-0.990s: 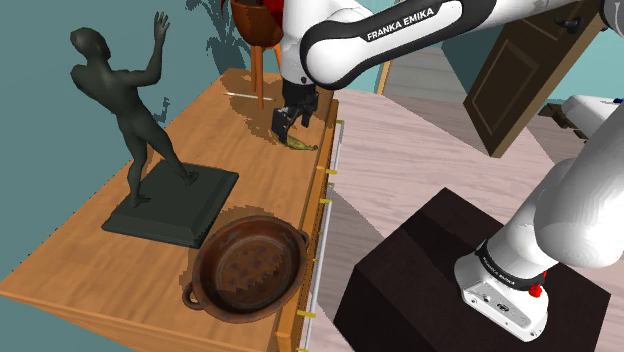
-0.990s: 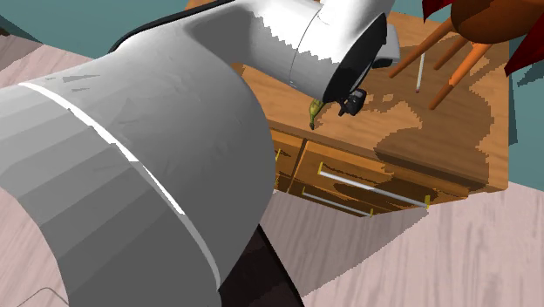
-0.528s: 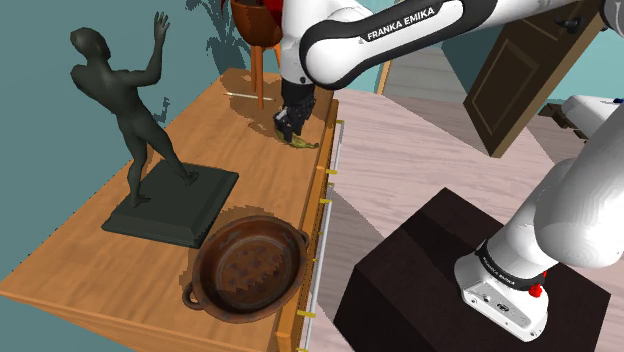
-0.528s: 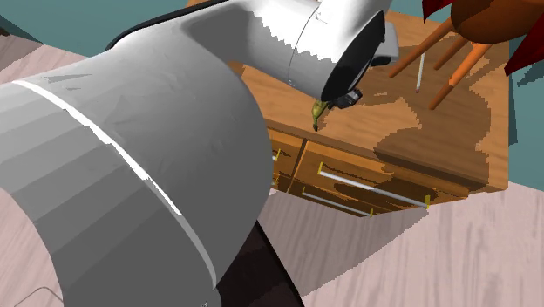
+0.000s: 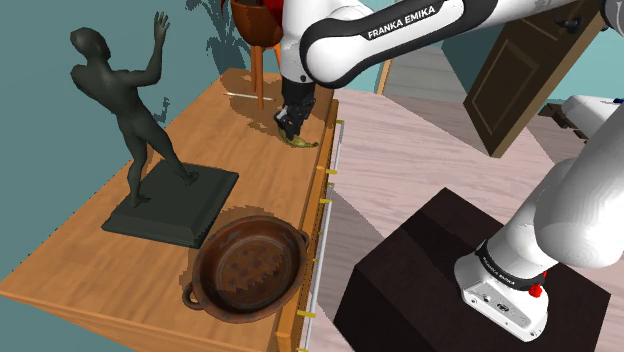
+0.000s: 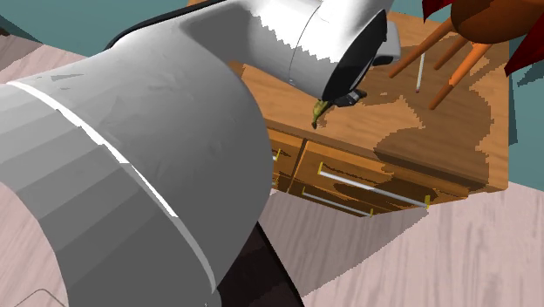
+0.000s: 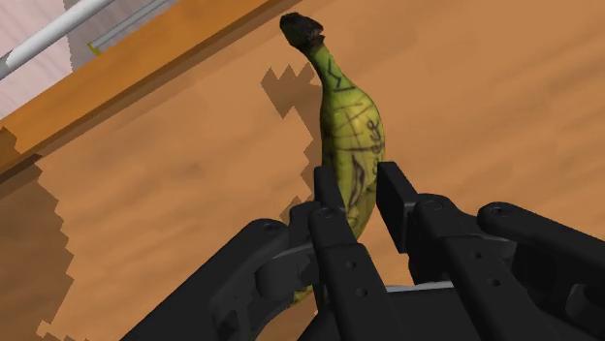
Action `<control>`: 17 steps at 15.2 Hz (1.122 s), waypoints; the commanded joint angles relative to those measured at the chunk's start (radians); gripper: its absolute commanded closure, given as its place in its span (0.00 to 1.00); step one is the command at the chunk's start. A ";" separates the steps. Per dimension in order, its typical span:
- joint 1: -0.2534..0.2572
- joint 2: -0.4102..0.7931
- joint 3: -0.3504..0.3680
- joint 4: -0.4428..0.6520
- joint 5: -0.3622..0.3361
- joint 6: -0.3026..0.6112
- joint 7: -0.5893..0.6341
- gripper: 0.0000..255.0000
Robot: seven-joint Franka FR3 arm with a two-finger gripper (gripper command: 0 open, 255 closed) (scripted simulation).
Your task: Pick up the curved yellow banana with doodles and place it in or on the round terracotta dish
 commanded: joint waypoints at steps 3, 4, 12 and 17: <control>-0.002 -0.008 -0.001 0.020 0.005 -0.037 -0.004 1.00; -0.002 -0.012 -0.001 0.029 0.006 -0.050 -0.006 1.00; -0.021 0.267 -0.032 0.437 0.116 -0.434 0.176 0.00; -0.019 0.267 -0.031 0.363 0.117 -0.359 0.175 0.00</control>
